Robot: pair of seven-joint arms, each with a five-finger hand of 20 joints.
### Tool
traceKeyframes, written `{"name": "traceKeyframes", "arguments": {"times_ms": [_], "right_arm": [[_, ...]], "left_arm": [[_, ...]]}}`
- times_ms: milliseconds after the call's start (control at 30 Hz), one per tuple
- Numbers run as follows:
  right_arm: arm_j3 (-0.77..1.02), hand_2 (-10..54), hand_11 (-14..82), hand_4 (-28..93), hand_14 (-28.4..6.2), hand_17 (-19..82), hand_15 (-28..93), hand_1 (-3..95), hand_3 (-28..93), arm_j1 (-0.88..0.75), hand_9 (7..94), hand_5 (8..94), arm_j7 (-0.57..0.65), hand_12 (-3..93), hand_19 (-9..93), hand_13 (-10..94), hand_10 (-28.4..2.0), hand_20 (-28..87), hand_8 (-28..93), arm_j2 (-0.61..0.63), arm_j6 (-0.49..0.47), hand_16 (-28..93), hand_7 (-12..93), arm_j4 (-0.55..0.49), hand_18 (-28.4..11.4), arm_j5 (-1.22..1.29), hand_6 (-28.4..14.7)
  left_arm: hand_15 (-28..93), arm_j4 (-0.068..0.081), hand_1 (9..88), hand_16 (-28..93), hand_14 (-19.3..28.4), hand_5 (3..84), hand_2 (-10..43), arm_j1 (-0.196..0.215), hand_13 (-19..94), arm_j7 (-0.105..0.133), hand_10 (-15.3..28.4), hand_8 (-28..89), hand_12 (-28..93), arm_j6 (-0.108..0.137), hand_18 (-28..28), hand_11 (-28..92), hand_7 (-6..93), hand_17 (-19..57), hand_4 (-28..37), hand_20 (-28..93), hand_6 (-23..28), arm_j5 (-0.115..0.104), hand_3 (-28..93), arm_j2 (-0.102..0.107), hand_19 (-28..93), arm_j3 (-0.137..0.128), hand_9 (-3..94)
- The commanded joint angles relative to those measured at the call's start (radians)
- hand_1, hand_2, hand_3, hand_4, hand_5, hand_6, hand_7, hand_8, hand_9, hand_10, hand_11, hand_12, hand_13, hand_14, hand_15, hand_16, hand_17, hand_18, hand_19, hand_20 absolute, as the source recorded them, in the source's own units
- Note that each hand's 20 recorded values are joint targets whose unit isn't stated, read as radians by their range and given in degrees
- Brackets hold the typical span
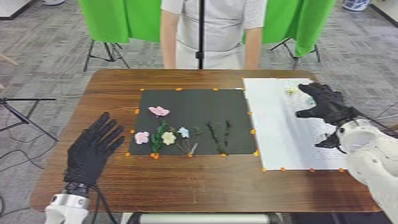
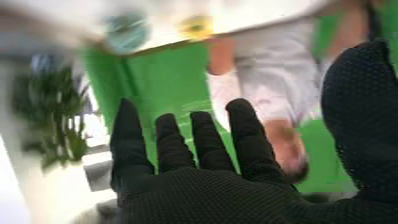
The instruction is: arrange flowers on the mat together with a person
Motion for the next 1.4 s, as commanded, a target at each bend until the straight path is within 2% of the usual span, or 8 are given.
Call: {"name": "traceKeyframes", "arguments": {"times_ms": [33,167,233,333,367,700,733,1400], "right_arm": [[-0.143,-9.5,0.6,-28,-11.9,0,-5,24.3,84,0.239,20.5,21.0,0.056,28.4,43,20,-10.6,22,-9,0.002,0.084,44,17,0.163,-19.2,-0.203,-4.2],[-0.205,-9.5,12.1,-28,-10.1,6,27,24.6,85,0.310,28.0,26.2,0.042,22.9,55,26,-12.1,30,-12,-0.018,0.116,26,21,0.243,-19.4,-0.251,-4.6],[-0.237,-9.5,18.8,-28,-9.4,11,47,24.9,85,0.343,37.0,31.3,0.046,20.6,62,36,-13.0,35,-14,-0.029,0.124,17,23,0.271,-19.5,-0.250,-4.6],[-0.268,-9.5,23.2,-28,-9.6,13,56,25.2,85,0.390,43.7,36.3,0.053,20.2,66,42,-12.9,38,-14,-0.053,0.096,16,24,0.320,-19.7,-0.291,-4.6],[-0.275,-9.5,24.1,-28,-9.6,14,58,25.4,85,0.406,45.2,38.1,0.049,20.3,67,43,-12.7,38,-14,-0.064,0.088,16,24,0.338,-19.8,-0.286,-4.3],[-0.306,-9.5,27.9,-28,-9.2,17,63,26.7,84,0.461,54.4,47.8,0.115,20.3,70,53,-10.6,41,-16,-0.093,0.043,16,26,0.418,-20.6,-0.262,-2.8],[-0.307,-9.5,27.5,-28,-9.1,18,62,27.2,85,0.464,56.3,49.5,0.119,19.9,70,54,-10.7,41,-16,-0.092,0.038,16,27,0.421,-20.7,-0.274,-2.7],[-0.294,-9.5,31.4,-28,-7.4,21,60,32.6,86,0.464,68.2,56.7,0.141,21.6,72,65,-9.5,42,-17,-0.118,-0.045,19,30,0.453,-20.4,-0.216,0.1]], "left_arm": [[17,-0.004,24.2,5,13.4,30.0,-3.0,0.020,20,0.008,11.0,-8,17,0.018,21.5,13,13.9,-11.2,-24.9,10,2.9,-0.008,70,0.000,40,0.004,24.0],[17,0.003,24.2,5,13.4,30.1,-3.0,-0.001,20,0.005,11.2,-8,17,-0.010,21.5,13,13.9,-11.2,-25.0,10,2.9,-0.049,70,-0.006,40,0.010,24.1],[17,0.000,24.2,5,13.4,30.1,-3.0,0.000,20,0.004,11.1,-8,17,-0.010,21.5,13,13.9,-11.3,-25.0,10,2.9,-0.030,70,-0.010,40,0.006,24.2],[17,-0.003,24.1,5,13.4,30.1,-3.0,0.005,20,0.005,11.2,-8,17,-0.007,21.5,13,13.9,-11.2,-24.9,10,2.9,-0.036,70,-0.013,40,0.004,24.2],[17,-0.006,24.2,5,13.3,30.1,-2.9,0.002,20,-0.033,11.1,-8,17,-0.037,21.5,13,13.9,-11.2,-24.9,10,2.9,-0.003,70,-0.070,40,-0.024,24.2],[17,0.000,24.2,5,13.4,30.5,-2.9,-0.011,20,-0.039,11.2,-8,17,-0.045,21.5,13,13.6,-11.2,-24.9,10,3.1,0.001,70,-0.074,40,-0.017,24.4],[17,0.000,24.2,5,13.4,30.5,-2.9,-0.016,20,-0.063,11.1,-8,17,-0.066,21.5,13,13.6,-11.2,-24.9,10,3.2,0.020,70,-0.104,40,-0.033,24.4],[16,0.011,24.3,5,13.3,31.0,-2.9,-0.029,20,-0.057,11.2,-7,17,-0.051,21.5,13,13.3,-11.2,-24.8,10,3.4,0.002,70,-0.066,40,-0.007,24.5]]}}
